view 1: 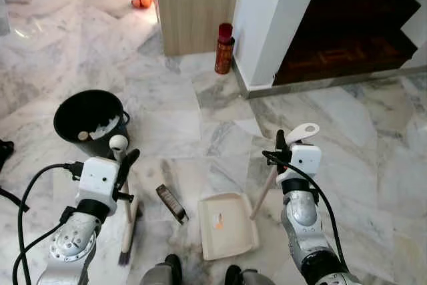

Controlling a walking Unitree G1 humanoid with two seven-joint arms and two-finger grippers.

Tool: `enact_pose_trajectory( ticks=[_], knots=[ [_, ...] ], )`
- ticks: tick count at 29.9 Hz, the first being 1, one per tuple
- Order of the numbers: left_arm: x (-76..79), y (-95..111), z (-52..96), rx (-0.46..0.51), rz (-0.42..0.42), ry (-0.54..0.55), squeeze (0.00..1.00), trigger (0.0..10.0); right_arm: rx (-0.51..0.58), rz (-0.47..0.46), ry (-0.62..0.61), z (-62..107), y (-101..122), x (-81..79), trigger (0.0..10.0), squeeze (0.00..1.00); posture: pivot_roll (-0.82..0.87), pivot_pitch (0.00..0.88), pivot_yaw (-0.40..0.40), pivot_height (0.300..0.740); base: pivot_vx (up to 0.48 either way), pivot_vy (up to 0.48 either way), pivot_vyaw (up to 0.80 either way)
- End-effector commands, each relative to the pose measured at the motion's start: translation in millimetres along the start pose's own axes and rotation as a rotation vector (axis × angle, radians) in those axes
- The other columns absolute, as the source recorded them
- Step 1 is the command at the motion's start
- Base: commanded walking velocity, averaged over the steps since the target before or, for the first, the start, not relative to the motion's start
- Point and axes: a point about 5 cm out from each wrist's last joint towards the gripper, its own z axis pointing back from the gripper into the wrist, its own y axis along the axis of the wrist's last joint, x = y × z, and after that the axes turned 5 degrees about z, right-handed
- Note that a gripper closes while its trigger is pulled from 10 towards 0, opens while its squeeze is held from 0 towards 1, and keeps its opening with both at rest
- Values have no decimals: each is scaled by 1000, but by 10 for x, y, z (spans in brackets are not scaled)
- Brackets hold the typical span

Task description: Sweep floor

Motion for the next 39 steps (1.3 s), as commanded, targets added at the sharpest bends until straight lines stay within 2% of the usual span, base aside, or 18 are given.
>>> enact_pose_trajectory(
  ticks=[1, 6, 8, 11, 13, 15, 18, 20, 22, 24, 25, 30, 32, 34, 35, 37, 39],
  knots=[
    [-113, 39, 9, 3, -24, 17, 0, 10000, 4, 0, -2, 58, -31, -10, 10000, 0, 130, 315, -81, 740, 0, 0, 0],
    [-257, 29, -22, 4, -70, 36, 0, 10000, 1, -2, -3, 77, -44, -26, 10000, 0, 128, 327, -79, 740, 0, 0, 0],
    [-390, 24, -88, 26, -165, 64, 0, 10000, -2, -2, -3, 90, -54, -36, 10000, 0, 122, 335, -79, 740, 0, 0, 0],
    [-421, 75, -164, 56, -239, 45, 0, 10000, -2, -3, -2, 99, -57, -43, 10000, 0, 114, 338, -78, 740, 0, 0, 0],
    [-439, 112, -234, 79, -251, 40, 0, 10000, -3, -2, -3, 107, -62, -39, 10000, 0, 111, 339, -79, 740, 0, 0, 0],
    [-403, 110, -273, 84, -223, 6, 0, 10000, -4, -2, -6, 114, -66, -29, 10000, 0, 104, 339, -80, 740, 0, 0, 0],
    [-328, 66, -287, 73, -162, -48, 0, 10000, -4, -1, -8, 120, -70, -18, 10000, 0, 98, 338, -83, 740, 0, 0, 0],
    [-247, 34, -258, 72, -73, -79, 0, 10000, -5, 0, -6, 127, -75, -15, 10000, 0, 98, 339, -84, 740, 0, 0, 0],
    [-226, 24, -251, 74, -51, -87, 0, 10000, -6, 1, -5, 130, -77, -15, 10000, 0, 98, 339, -84, 740, 0, 0, 0],
    [-151, 16, -246, 77, 76, -94, 0, 10000, -8, 3, -4, 139, -84, -7, 10000, 0, 94, 327, -91, 740, 0, 0, 0],
    [-151, 16, -246, 77, 76, -94, 0, 10000, -8, 3, -4, 139, -84, -7, 10000, 0, 94, 327, -91, 740, 0, 0, 0],
    [-82, 5, -244, 71, 190, -116, 0, 10000, -9, 3, -2, 143, -86, -5, 10000, 0, 89, 320, -89, 740, 0, 0, 0],
    [-20, 13, -243, 55, 290, -149, 0, 10000, -11, 3, -3, 142, -87, 0, 10000, 0, 88, 319, -89, 740, 0, 0, 0],
    [20, 17, -239, 44, 345, -175, 0, 10000, -12, 3, -5, 141, -89, 4, 10000, 0, 88, 319, -89, 740, 0, 0, 0],
    [70, 4, -229, 23, 410, -213, 0, 10000, -16, 2, -5, 140, -93, 3, 10000, 0, 91, 310, -87, 740, 0, 0, 0],
    [88, -1, -225, 14, 435, -226, 0, 10000, -17, 2, -5, 140, -95, 2, 10000, 0, 91, 310, -87, 740, 0, 0, 0],
    [153, 1, -209, -6, 549, -263, 0, 10000, -22, -2, -1, 138, -99, -13, 10000, 0, 92, 303, -86, 740, 0, 0, 0]
  ],
)
